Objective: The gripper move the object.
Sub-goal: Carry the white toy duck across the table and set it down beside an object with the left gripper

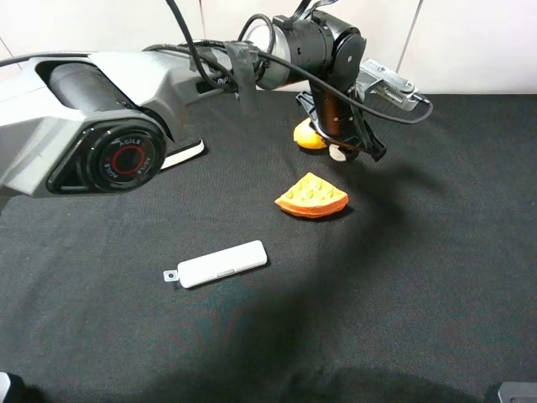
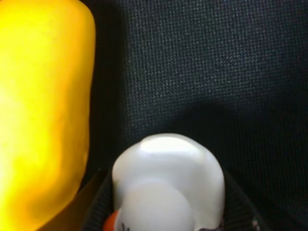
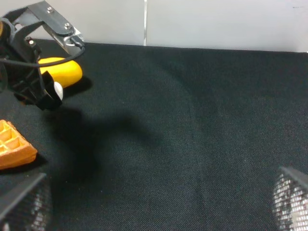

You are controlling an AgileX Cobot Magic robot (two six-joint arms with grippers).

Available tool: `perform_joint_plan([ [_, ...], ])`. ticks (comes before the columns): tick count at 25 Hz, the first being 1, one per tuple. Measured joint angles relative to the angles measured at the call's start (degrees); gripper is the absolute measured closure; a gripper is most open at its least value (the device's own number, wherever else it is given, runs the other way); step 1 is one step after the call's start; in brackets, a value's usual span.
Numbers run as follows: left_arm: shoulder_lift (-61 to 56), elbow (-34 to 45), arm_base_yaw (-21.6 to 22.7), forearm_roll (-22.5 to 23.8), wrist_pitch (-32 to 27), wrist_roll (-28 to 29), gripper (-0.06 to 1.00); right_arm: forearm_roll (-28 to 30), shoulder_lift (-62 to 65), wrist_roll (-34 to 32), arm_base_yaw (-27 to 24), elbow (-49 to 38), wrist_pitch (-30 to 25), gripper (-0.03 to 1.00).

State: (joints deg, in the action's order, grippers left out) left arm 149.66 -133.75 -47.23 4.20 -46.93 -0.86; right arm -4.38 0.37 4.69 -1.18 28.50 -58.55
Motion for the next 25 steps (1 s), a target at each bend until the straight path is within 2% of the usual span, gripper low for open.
perform_joint_plan([
  [25,1.4,-0.1,0.0,0.0,3.0,0.0,0.44,0.0,0.0,0.0,0.0,0.0,0.0,0.27],
])
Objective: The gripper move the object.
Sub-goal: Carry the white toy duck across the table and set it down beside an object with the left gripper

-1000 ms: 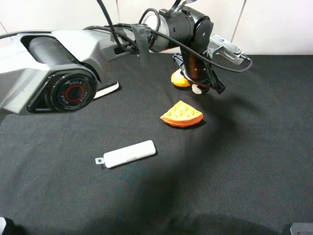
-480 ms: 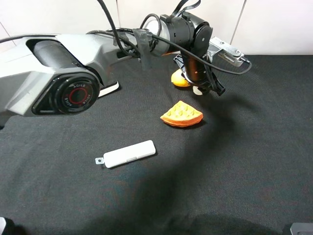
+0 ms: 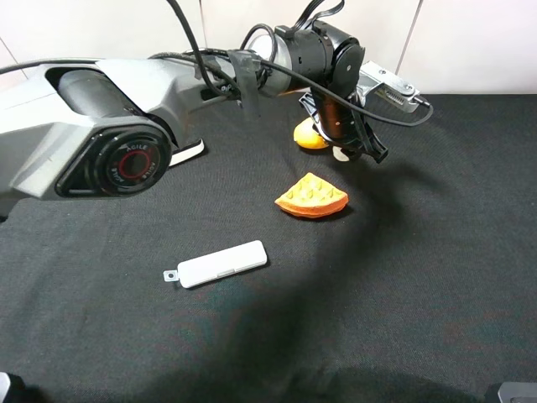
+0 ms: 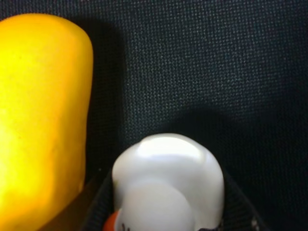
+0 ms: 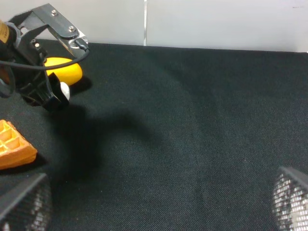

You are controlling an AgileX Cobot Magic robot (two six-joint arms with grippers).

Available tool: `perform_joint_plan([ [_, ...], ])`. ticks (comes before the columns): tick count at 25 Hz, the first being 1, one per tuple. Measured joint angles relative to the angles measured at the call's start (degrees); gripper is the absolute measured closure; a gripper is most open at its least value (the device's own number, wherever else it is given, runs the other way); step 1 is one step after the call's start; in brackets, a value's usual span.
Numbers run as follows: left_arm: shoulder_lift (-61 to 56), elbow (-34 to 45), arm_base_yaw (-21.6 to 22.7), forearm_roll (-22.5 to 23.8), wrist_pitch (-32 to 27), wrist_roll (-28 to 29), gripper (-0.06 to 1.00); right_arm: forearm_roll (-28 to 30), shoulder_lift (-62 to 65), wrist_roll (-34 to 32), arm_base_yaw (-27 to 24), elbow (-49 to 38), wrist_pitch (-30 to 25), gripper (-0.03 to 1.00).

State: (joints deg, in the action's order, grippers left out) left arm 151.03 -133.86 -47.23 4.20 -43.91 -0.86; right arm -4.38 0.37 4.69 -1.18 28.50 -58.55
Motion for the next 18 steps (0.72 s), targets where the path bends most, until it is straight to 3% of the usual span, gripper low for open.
perform_joint_plan([
  [18,0.0,0.0,0.0,0.0,-1.4,2.4,0.44,-0.1,0.0,0.0,0.0,0.0,0.0,0.27],
])
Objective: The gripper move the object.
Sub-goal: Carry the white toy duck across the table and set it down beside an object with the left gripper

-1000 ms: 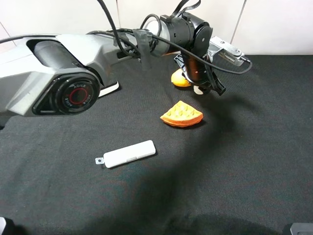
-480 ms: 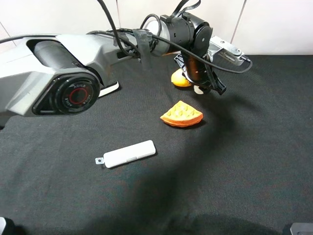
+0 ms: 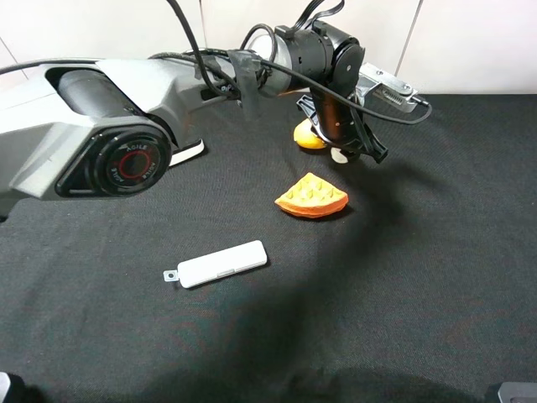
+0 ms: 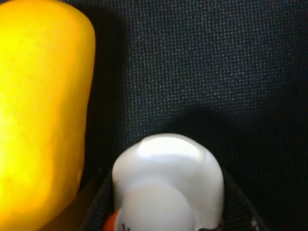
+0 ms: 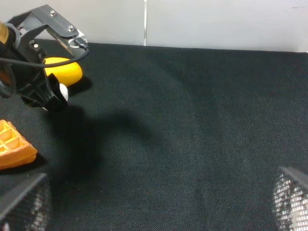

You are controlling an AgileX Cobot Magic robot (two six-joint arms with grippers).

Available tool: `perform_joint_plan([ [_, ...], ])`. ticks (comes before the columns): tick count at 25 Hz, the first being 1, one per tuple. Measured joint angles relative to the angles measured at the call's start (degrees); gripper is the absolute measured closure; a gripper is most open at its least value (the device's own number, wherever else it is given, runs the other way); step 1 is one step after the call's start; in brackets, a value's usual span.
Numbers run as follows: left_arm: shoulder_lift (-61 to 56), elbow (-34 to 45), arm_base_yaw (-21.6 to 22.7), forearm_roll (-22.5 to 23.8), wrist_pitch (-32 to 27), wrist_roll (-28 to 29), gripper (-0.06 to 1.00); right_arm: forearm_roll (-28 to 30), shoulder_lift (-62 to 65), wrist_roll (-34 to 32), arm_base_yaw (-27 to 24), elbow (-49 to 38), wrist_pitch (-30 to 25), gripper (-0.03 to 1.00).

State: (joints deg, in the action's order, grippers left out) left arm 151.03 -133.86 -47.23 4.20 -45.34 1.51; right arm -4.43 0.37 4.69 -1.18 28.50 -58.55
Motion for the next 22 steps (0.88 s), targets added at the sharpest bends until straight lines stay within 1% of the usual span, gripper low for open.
perform_joint_plan([
  [17,0.5,-0.1,0.0,0.0,-0.5,0.5,0.45,0.0,0.0,0.0,0.0,0.0,0.0,0.27],
  [22,0.5,-0.3,0.0,0.0,-0.6,0.5,0.4,0.0,0.0,0.0,0.0,0.0,0.0,0.27],
])
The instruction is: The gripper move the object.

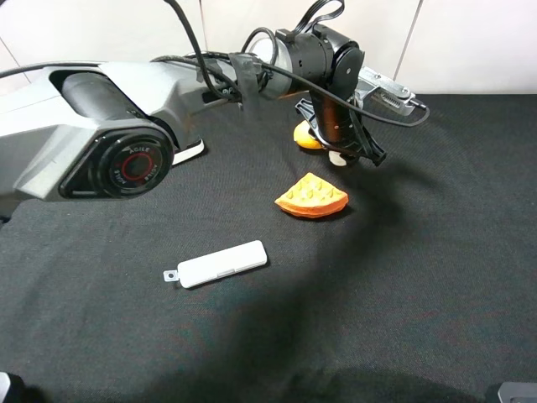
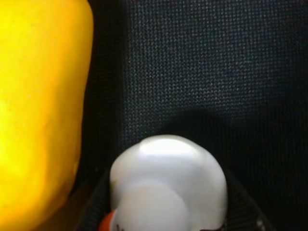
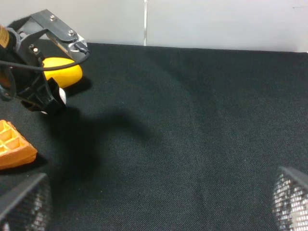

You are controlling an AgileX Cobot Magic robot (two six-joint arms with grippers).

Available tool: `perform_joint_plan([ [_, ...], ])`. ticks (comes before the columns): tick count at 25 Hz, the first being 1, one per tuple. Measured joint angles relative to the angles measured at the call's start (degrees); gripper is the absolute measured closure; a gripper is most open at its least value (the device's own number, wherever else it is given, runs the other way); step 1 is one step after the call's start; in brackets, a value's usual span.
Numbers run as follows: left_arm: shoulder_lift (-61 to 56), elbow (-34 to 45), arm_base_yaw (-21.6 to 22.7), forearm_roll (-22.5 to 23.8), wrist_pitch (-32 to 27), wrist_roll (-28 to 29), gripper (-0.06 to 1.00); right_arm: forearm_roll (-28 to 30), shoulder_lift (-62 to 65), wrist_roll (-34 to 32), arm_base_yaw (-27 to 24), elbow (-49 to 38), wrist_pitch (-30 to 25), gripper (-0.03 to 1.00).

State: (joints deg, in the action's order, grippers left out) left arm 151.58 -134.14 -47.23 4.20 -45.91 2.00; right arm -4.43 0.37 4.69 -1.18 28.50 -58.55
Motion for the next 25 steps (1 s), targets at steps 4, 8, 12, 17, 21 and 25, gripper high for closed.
perform_joint_plan([
  [4,0.0,0.0,0.0,0.0,0.0,0.0,0.37,0.0,0.0,0.0,0.0,0.0,0.0,0.27],
  [8,0.0,0.0,0.0,0.0,0.0,0.0,0.34,0.0,0.0,0.0,0.0,0.0,0.0,0.27],
  [12,0.0,0.0,0.0,0.0,0.0,0.7,0.27,0.0,0.0,0.0,0.0,0.0,0.0,0.27],
  [17,0.0,0.0,0.0,0.0,-0.6,2.0,0.24,0.0,0.0,0.0,0.0,0.0,0.0,0.27],
  [21,0.0,0.0,0.0,0.0,-1.2,2.1,0.24,0.0,0.0,0.0,0.0,0.0,0.0,0.27],
  [25,0.0,0.0,0.0,0.0,-1.5,2.1,0.24,0.0,0.0,0.0,0.0,0.0,0.0,0.27],
])
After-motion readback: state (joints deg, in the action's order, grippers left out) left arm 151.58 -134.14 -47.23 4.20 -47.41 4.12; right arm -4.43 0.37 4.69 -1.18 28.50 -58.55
